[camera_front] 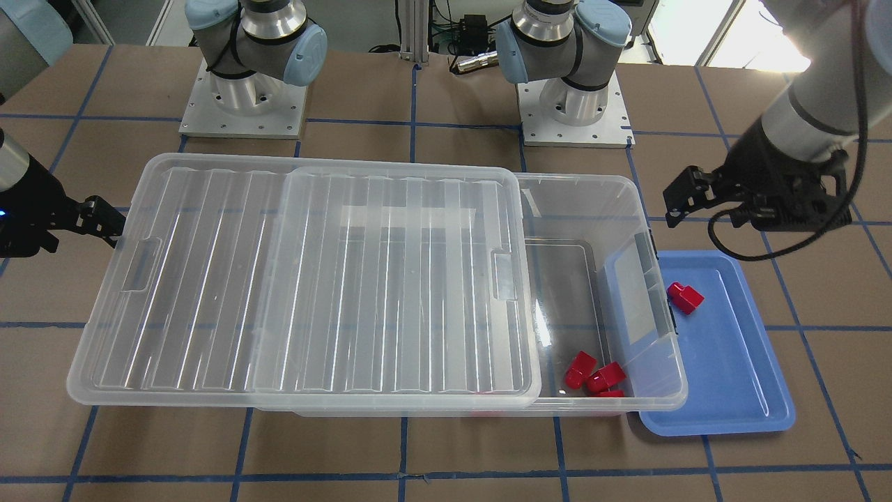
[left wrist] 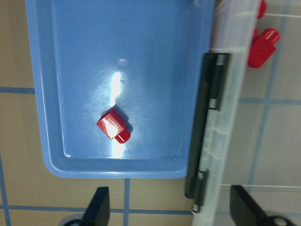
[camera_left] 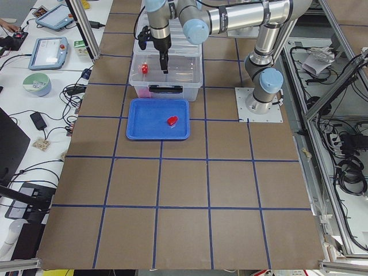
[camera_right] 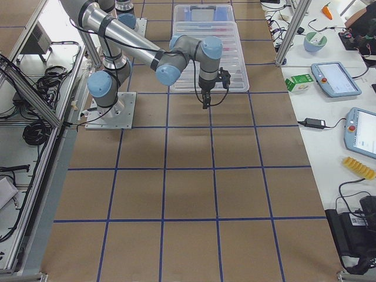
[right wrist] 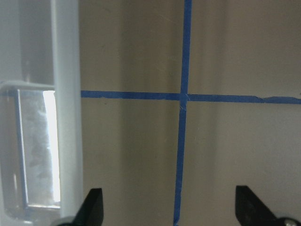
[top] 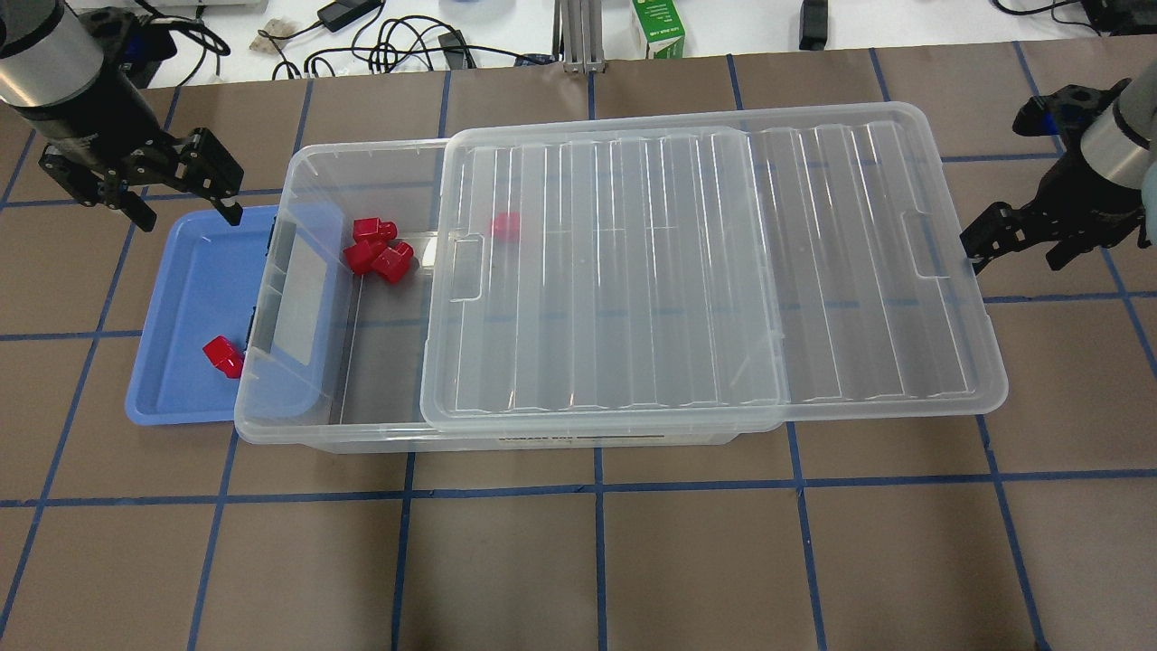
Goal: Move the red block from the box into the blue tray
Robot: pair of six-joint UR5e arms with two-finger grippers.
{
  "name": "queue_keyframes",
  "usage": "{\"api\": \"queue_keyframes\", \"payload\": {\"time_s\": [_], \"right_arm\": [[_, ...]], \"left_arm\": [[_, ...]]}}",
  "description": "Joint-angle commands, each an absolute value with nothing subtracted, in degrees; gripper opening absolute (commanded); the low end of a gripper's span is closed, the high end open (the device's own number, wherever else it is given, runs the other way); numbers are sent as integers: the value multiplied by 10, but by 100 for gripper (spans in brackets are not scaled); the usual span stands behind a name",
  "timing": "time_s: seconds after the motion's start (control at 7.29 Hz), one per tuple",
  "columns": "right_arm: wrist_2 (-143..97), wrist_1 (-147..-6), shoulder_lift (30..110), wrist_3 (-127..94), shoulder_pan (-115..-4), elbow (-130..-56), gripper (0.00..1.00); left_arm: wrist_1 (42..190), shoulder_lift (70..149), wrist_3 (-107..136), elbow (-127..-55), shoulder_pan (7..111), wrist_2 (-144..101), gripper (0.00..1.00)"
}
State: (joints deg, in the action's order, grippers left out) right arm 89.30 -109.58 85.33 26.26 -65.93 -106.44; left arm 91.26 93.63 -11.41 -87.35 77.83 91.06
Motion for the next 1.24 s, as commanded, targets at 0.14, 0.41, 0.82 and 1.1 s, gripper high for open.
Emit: {"api": "queue_keyframes", "payload": {"time_s": [0.14,0.41,0.82,1.1], "right_arm": [[883,-1097,857,216,-700,-1074,100],[882,-1099,856,162,-743,-1074,100],[882,-1099,855,91,-794,-1075,100],[881,-1102,853,60,-828,-1074,100]], "left_arm": [[895,894,-53,-867,852,904,100],[886,888,-60,-875,884,911,100],[882,887,-57,-874,882,911,100],[895,880,-55,-874,883,912,100]]}}
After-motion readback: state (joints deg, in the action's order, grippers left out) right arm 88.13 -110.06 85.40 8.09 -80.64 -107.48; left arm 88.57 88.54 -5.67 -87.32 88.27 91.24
